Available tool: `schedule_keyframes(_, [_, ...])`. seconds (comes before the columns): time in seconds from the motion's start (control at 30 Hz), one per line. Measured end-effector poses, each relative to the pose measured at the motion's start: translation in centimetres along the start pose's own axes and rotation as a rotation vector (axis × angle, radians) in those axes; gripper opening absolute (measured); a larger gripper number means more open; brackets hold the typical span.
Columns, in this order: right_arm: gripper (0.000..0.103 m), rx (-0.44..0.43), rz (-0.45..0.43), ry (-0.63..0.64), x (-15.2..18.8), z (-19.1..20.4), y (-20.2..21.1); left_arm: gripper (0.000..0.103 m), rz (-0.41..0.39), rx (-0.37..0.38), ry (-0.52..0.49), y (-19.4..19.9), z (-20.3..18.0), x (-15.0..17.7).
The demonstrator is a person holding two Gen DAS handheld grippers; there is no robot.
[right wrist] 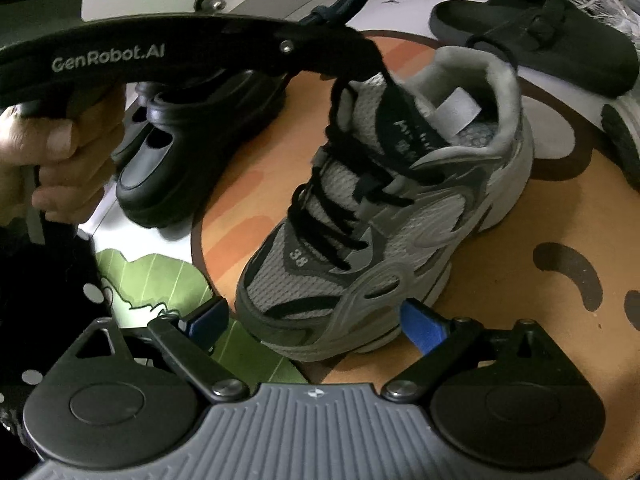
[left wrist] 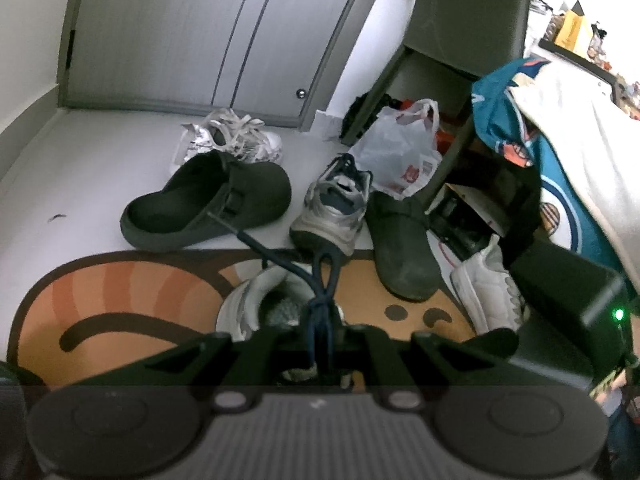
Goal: Organize scattered shoes
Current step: 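Lower the grey sneaker onto the mat beside the black clogs with the left tool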
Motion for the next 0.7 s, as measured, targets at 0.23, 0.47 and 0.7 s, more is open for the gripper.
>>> schedule_keyframes(0.23, [0.096, 0.028, -0.036, -0.031, -0.6, -0.7, 0.4, 0.005, -0.004, -0.001, -0.005, 0.1, -0.1, 0.1])
schedule_keyframes(0.47, [0.096, 0.018, -0.033, -0.019, -0.5, -0.2, -0.4, 0.006, 0.001, -0.013, -0.001, 0.1, -0.1, 0.3])
schedule_keyframes(0.7, [0.096, 0.040, -0.033, -0.010, -0.3, 0.1, 0.1, 0.023, 0.036, -0.074, 0.011, -0.4, 0.9, 0.3])
Point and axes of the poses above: each gripper's, at about its wrist camera, not at the fingertips, and y roughly against the way its jaws point, z to its left, x to its underside, the point moved 2 cm from there along -y, roughly the way its jaws point, and after that the axes turned 15 degrees about -x, right-handed, at the moved point
